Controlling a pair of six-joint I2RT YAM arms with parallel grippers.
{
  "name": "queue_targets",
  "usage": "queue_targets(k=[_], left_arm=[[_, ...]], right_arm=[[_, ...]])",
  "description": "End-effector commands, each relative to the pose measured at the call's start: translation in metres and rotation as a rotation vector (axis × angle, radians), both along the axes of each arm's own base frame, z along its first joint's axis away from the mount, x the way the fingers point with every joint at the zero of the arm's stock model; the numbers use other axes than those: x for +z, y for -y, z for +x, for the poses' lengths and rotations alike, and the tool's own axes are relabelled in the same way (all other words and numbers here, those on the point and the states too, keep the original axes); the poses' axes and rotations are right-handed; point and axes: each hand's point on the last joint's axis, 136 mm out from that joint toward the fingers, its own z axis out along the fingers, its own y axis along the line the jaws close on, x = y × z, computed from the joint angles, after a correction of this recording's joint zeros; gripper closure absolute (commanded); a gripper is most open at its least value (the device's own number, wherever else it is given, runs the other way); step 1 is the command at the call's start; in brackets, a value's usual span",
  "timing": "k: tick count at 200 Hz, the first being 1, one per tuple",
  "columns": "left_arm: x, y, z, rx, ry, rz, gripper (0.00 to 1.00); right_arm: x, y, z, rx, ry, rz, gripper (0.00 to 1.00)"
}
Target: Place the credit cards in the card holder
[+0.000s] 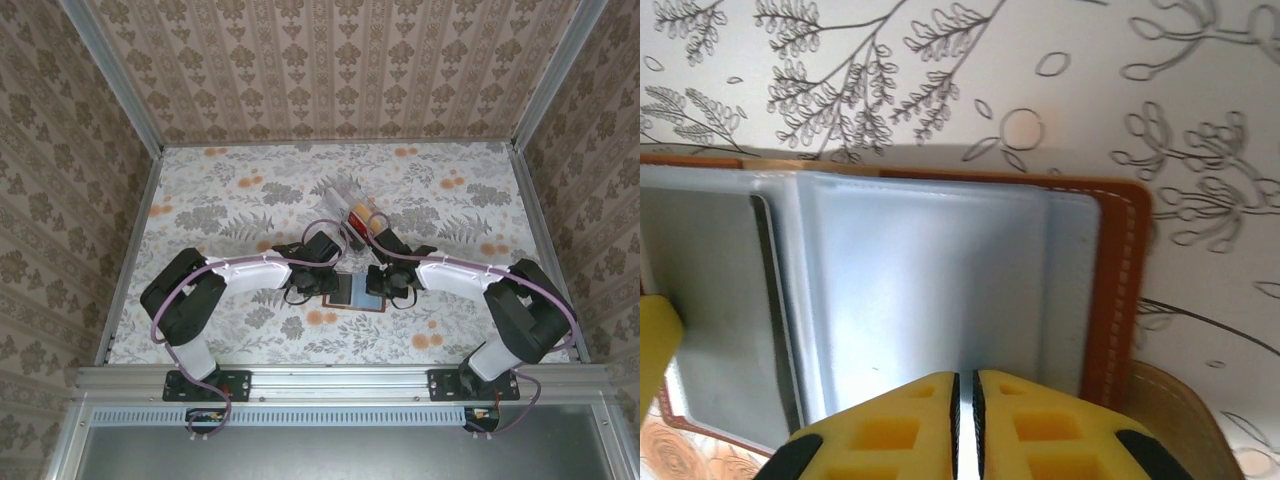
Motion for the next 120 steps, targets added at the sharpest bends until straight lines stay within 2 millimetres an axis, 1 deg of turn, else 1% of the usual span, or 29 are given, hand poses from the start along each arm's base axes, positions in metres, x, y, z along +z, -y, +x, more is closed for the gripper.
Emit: queue_targets(k=[1, 22, 52, 59, 61, 64, 92, 110, 114, 120], left_arm=[[-0.027, -0.017, -0.011, 0.010, -0.069, 0.086, 0.68], [-0.019, -0.014, -0.010, -0.003, -0.055, 0.067, 0.67], [-0.002, -0.006, -0.006, -0.019, -0.014, 0.020, 0.64], [0.002, -0.004, -0.005, -0.022, -0.005, 0.006, 0.64], [0.003, -0.003, -0.005, -0.023, -0.002, 0.002, 0.64], [0.004, -0.003, -0.004, -0.024, 0.002, -0.003, 0.63], [0.017, 0.001, 0.000, -0.025, 0.027, -0.025, 0.60], [0.021, 0.000, 0.002, -0.022, 0.042, -0.024, 0.57], [0.022, -0.001, 0.002, -0.023, 0.045, -0.025, 0.56], [0.023, -0.001, 0.003, -0.021, 0.049, -0.025, 0.55]], right_arm=[[0.004, 0.016, -0.005, 0.004, -0.006, -0.082, 0.82], [0.021, 0.007, 0.002, 0.018, 0.038, -0.036, 0.80], [0.055, -0.002, 0.013, 0.027, 0.133, 0.034, 0.73], [0.057, 0.000, 0.015, 0.026, 0.142, 0.022, 0.72], [0.065, 0.000, 0.017, 0.025, 0.166, 0.032, 0.71], [0.070, 0.001, 0.018, 0.025, 0.179, 0.032, 0.70], [0.097, 0.013, 0.031, 0.029, 0.267, -0.006, 0.60], [0.108, 0.021, 0.044, 0.037, 0.302, -0.031, 0.55], [0.107, 0.024, 0.043, 0.040, 0.287, -0.044, 0.54], [0.110, 0.026, 0.047, 0.049, 0.289, -0.052, 0.53]])
